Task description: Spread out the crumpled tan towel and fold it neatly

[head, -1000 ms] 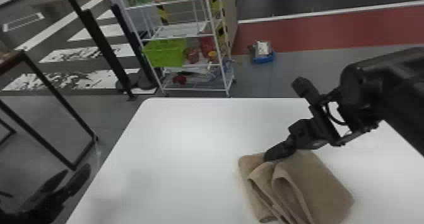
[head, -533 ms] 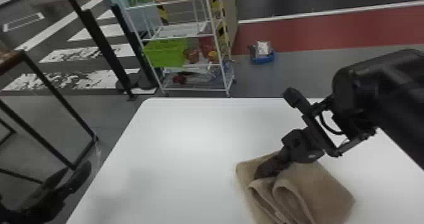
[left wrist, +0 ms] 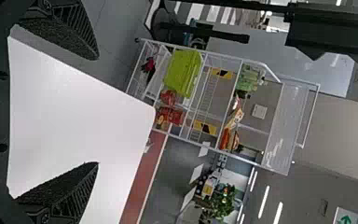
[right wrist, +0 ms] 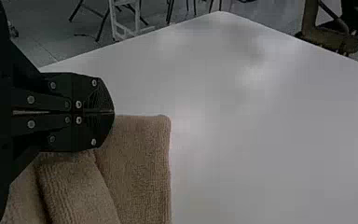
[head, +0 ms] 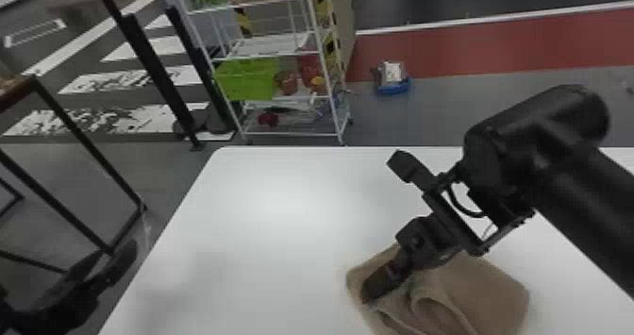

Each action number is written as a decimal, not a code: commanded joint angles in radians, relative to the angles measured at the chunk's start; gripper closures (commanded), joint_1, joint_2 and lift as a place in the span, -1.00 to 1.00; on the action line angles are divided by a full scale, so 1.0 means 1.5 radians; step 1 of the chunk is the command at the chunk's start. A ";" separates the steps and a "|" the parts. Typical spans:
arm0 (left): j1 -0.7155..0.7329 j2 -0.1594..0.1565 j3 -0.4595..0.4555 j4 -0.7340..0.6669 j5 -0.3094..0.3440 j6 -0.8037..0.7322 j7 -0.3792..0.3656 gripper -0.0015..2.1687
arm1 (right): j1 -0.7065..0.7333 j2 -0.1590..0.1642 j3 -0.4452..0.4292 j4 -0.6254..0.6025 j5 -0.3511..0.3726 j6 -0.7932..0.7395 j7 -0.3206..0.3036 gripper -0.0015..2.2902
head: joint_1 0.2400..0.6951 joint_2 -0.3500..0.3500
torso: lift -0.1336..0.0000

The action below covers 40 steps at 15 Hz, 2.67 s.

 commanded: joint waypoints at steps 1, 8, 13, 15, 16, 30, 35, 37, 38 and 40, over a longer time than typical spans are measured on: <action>-0.009 0.001 0.000 0.005 -0.009 0.003 0.001 -0.93 | 0.012 0.001 0.031 -0.067 -0.029 0.001 0.001 0.84 | 1.00 1.00 | -0.83; -0.030 0.001 -0.019 0.010 -0.030 0.013 0.007 -0.93 | 0.035 -0.036 0.040 -0.131 -0.030 0.001 0.009 0.84 | 1.00 1.00 | -0.83; -0.034 0.002 -0.020 0.011 -0.042 0.015 0.007 -0.93 | 0.031 -0.046 0.051 -0.114 0.013 0.001 0.012 0.84 | 1.00 1.00 | -0.83; -0.038 0.002 -0.021 0.011 -0.045 0.015 0.007 -0.93 | 0.031 -0.051 0.067 -0.114 0.013 0.001 0.014 0.84 | 1.00 1.00 | -0.83; -0.039 0.002 -0.021 0.010 -0.045 0.017 0.007 -0.93 | 0.030 -0.054 0.081 -0.117 0.013 0.001 0.015 0.84 | 1.00 1.00 | -0.83; -0.041 0.000 -0.022 0.004 -0.048 0.046 0.007 -0.93 | 0.090 -0.245 0.086 -0.291 -0.038 0.001 0.093 0.83 | 1.00 1.00 | -0.83; -0.041 -0.008 -0.046 -0.022 -0.059 0.062 0.015 -0.93 | 0.138 -0.242 0.024 -0.356 -0.037 0.001 0.119 0.83 | 1.00 1.00 | -0.83; -0.042 -0.007 -0.046 -0.022 -0.060 0.062 0.016 -0.93 | 0.160 -0.216 0.003 -0.343 -0.029 0.001 0.117 0.83 | 1.00 1.00 | -0.83; -0.042 -0.007 -0.048 -0.022 -0.061 0.062 0.016 -0.93 | 0.164 -0.196 0.004 -0.331 -0.005 0.001 0.114 0.83 | 1.00 1.00 | -0.83; -0.041 -0.009 -0.048 -0.022 -0.061 0.062 0.015 -0.93 | 0.162 -0.148 0.026 -0.283 0.044 0.001 0.109 0.83 | 1.00 1.00 | -0.83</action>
